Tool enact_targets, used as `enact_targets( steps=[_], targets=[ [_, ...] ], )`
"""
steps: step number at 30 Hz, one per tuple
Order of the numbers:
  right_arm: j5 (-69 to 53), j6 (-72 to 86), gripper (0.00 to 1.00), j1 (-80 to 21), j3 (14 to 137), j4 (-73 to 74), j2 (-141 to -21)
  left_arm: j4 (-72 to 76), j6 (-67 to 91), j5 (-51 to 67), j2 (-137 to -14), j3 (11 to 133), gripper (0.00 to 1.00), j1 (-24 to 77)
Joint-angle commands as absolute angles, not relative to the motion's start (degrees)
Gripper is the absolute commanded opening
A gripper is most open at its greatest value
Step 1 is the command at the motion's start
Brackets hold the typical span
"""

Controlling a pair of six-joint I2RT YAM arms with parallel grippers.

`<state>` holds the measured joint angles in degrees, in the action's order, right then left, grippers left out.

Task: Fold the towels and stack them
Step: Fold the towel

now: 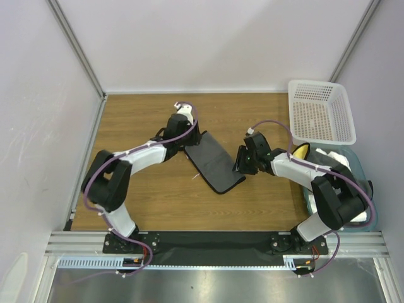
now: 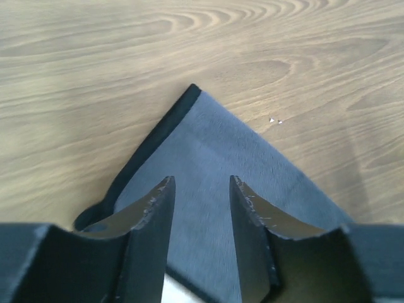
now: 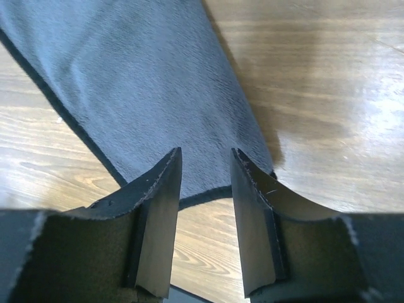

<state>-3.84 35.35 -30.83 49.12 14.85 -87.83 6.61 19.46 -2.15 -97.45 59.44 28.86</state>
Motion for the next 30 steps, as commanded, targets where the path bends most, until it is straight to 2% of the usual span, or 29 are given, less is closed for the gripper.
enact_targets(
  steps=[1, 7, 17, 24, 30],
  targets=[
    [-4.22, 36.04, 0.41, -31.55, 49.48, 10.29, -88.32, 15.2, 20.47, 1.5, -102.03, 62.66, 0.45, 29.0],
    [-0.54, 33.41, 0.41, -31.55, 50.36, 11.95, -91.75, 11.69, 25.31, 0.18, -107.4, 62.49, 0.39, 29.0],
    [-0.44, 29.89, 0.4, -28.22, 55.1, 11.25, -98.52, 5.37, 30.14, -7.55, -101.78, 53.71, 0.38, 30.32],
    [0.0, 25.24, 0.4, -26.28, 63.8, 12.74, -104.67, -1.74, 33.22, -13.09, -98.53, 49.57, 0.37, 35.85],
    [0.0, 21.71, 0.4, -25.84, 76.72, 17.13, -112.14, -11.85, 34.36, -20.47, -95.46, 49.22, 0.37, 42.53]
  ],
)
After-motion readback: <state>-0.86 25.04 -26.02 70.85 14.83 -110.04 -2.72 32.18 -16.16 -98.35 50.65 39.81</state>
